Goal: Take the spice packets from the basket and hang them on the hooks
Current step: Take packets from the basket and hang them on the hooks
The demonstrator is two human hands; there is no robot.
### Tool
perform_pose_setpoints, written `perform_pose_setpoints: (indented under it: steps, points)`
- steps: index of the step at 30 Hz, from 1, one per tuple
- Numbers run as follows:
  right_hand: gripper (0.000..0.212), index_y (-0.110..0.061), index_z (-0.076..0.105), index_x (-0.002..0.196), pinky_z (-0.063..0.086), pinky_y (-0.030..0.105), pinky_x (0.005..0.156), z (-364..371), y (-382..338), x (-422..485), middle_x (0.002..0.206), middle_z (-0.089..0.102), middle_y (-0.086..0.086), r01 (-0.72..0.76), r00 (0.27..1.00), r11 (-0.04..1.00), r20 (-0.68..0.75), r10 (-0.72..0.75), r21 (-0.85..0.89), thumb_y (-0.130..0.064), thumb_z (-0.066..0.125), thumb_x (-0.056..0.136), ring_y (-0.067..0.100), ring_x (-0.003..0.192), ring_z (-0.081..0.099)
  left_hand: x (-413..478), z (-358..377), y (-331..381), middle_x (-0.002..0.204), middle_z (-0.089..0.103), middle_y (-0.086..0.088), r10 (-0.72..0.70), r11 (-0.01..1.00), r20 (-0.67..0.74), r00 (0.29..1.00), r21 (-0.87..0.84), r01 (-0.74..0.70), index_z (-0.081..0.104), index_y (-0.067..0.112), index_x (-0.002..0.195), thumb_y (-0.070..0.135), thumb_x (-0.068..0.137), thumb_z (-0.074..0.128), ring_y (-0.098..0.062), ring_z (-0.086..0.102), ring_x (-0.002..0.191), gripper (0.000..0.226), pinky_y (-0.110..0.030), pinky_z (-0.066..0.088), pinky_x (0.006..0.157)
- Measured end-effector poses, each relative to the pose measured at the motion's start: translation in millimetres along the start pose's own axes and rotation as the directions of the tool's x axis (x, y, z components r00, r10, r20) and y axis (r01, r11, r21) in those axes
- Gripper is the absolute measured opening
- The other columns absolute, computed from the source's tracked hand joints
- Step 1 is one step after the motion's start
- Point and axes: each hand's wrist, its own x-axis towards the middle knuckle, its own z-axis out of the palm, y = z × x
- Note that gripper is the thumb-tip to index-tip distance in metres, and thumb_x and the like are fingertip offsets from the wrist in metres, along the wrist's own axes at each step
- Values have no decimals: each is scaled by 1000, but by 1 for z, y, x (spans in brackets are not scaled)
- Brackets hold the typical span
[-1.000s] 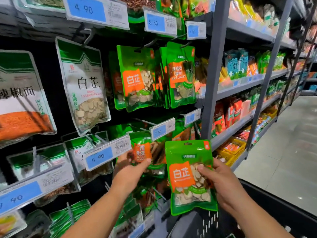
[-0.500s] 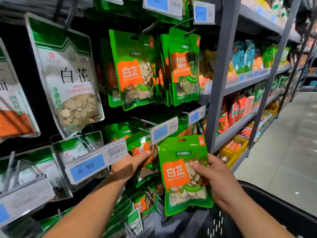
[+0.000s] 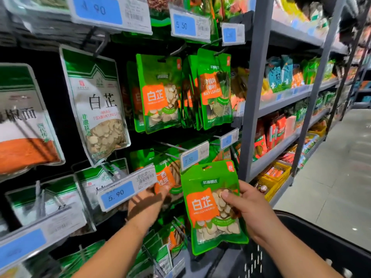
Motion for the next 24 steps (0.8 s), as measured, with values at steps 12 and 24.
perform_pose_setpoints:
  steps: [12, 24]
  points:
    - [24, -3, 70, 113, 62, 40, 75, 13, -42, -28, 103, 77, 21, 48, 998, 999, 47, -49, 8, 3, 63, 91, 36, 94, 76, -136, -25, 59, 84, 77, -3, 274, 830, 192, 942, -543, -131, 79, 20, 93, 24, 86, 58, -12, 68, 78, 23, -20, 52, 70]
    - [56, -48, 53, 134, 59, 52, 92, 60, -119, 27, 126, 71, 9, 322, 944, 944, 97, -314, -71, -15, 74, 93, 27, 112, 72, -105, -88, 153, 99, 78, 15, 444, 839, -21, 896, -341, -423, 33, 43, 150, 16, 95, 71, -21, 77, 69, 72, -36, 62, 67]
